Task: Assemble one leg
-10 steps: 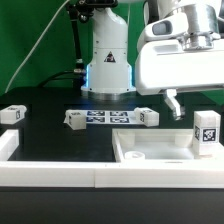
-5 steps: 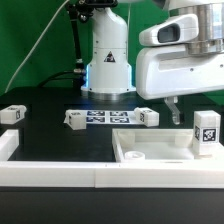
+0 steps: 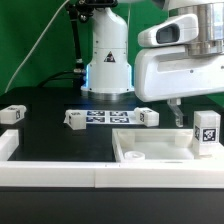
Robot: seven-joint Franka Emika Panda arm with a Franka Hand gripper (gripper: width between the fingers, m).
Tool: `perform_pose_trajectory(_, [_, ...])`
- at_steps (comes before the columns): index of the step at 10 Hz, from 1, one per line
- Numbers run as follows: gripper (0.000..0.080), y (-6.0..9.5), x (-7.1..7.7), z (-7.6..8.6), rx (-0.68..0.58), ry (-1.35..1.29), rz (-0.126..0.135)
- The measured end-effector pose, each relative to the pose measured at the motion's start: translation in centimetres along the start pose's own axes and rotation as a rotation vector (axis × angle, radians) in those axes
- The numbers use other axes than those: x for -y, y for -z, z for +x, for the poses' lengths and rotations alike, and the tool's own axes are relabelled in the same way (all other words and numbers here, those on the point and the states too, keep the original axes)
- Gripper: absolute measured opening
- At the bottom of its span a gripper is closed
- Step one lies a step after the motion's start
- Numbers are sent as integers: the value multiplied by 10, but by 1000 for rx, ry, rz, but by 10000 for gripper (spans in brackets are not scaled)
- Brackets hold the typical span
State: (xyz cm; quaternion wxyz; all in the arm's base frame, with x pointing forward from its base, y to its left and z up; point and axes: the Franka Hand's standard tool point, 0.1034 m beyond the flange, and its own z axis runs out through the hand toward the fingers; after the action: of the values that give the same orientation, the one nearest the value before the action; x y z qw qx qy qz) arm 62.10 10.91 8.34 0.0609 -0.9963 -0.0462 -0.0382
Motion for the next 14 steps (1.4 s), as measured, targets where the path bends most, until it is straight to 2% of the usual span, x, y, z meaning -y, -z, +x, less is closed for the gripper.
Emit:
perform_pose_trajectory(1, [378, 0, 0, 0, 0, 0, 0])
perform_pose_trajectory(2, [291, 0, 0, 0, 0, 0, 0])
perform_pose_trajectory(6, [291, 0, 1, 0, 0, -92, 2])
perform_pose_trajectory(11, [292, -2, 3, -1, -17, -736, -11])
perform_pose_trajectory(14, [292, -2, 2, 1, -37, -1141, 8])
